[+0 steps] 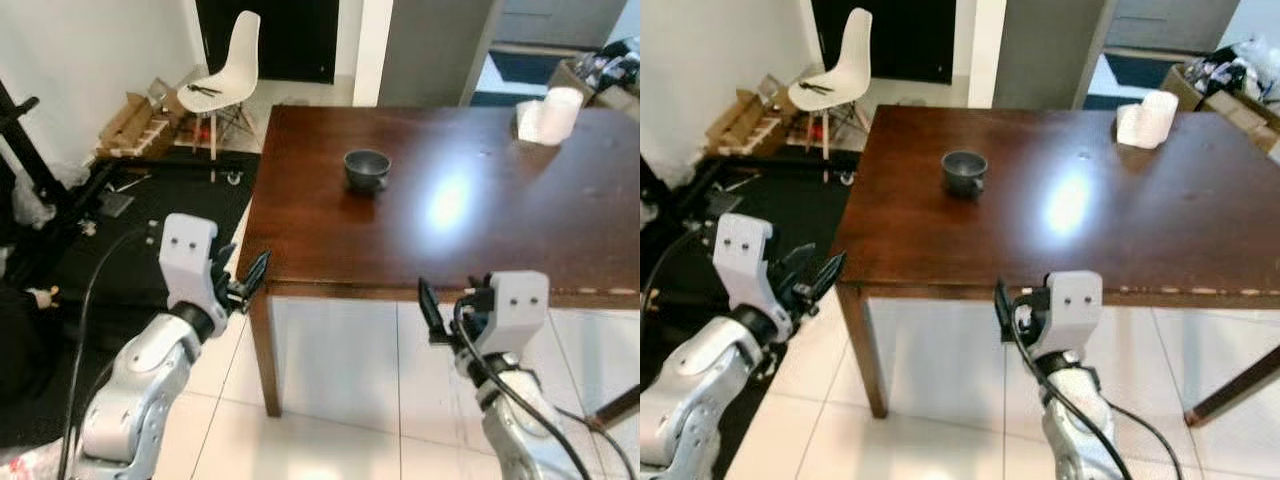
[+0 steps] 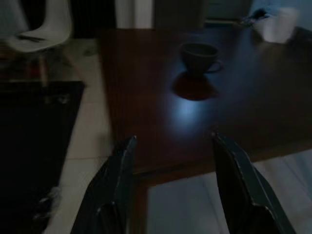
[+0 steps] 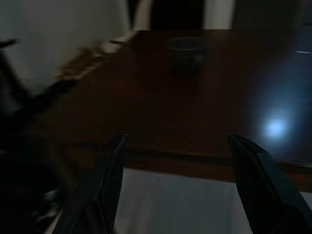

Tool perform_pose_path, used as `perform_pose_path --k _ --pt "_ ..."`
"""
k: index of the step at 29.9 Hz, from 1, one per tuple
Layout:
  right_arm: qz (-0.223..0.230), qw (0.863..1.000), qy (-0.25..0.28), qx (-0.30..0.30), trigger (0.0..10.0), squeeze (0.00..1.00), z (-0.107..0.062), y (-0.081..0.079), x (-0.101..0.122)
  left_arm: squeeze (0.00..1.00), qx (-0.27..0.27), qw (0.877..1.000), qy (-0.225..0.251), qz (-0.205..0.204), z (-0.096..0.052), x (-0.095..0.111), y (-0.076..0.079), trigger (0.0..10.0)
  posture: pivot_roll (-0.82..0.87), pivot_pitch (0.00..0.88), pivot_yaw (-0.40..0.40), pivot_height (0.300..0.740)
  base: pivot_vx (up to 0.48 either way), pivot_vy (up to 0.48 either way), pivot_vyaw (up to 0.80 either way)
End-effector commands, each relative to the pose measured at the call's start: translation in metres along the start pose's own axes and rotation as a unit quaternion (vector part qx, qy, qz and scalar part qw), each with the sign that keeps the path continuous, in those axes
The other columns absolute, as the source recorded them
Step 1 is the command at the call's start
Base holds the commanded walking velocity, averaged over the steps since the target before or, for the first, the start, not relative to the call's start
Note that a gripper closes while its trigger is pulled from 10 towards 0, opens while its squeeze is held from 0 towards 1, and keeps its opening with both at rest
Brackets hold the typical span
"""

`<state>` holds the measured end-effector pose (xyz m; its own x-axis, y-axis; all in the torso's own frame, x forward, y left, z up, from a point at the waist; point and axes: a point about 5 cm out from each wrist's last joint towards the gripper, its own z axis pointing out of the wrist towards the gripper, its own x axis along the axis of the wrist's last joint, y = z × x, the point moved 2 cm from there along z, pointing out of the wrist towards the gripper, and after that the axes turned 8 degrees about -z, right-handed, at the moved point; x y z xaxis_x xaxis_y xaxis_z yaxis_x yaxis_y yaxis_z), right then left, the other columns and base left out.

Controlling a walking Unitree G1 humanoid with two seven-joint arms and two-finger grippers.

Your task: Setting the table

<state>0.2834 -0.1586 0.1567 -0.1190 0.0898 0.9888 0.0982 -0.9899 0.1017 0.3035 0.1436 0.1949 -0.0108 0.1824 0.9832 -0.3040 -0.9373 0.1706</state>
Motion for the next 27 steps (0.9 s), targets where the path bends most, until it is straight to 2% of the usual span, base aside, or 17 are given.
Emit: perform_pose_path --k 1,27 --pt "0.005 1.0 -0.009 -0.003 10.0 0.0 -0.0006 0.0021 -0.0029 0.0 0.001 1.0 -0.003 -0.001 -0.0003 -0.0027 0.0001 10.0 -0.11 0.0 0.079 0.74 0.0 0.0 -0.8" --pt "0.014 1.0 -0.015 -0.007 10.0 0.0 0.0004 0.0037 -0.0046 0.0 0.001 1.0 -0.005 -0.003 0.0007 -0.0044 0.001 10.0 -0.11 0.0 0.078 0.74 0.0 0.0 -0.8"
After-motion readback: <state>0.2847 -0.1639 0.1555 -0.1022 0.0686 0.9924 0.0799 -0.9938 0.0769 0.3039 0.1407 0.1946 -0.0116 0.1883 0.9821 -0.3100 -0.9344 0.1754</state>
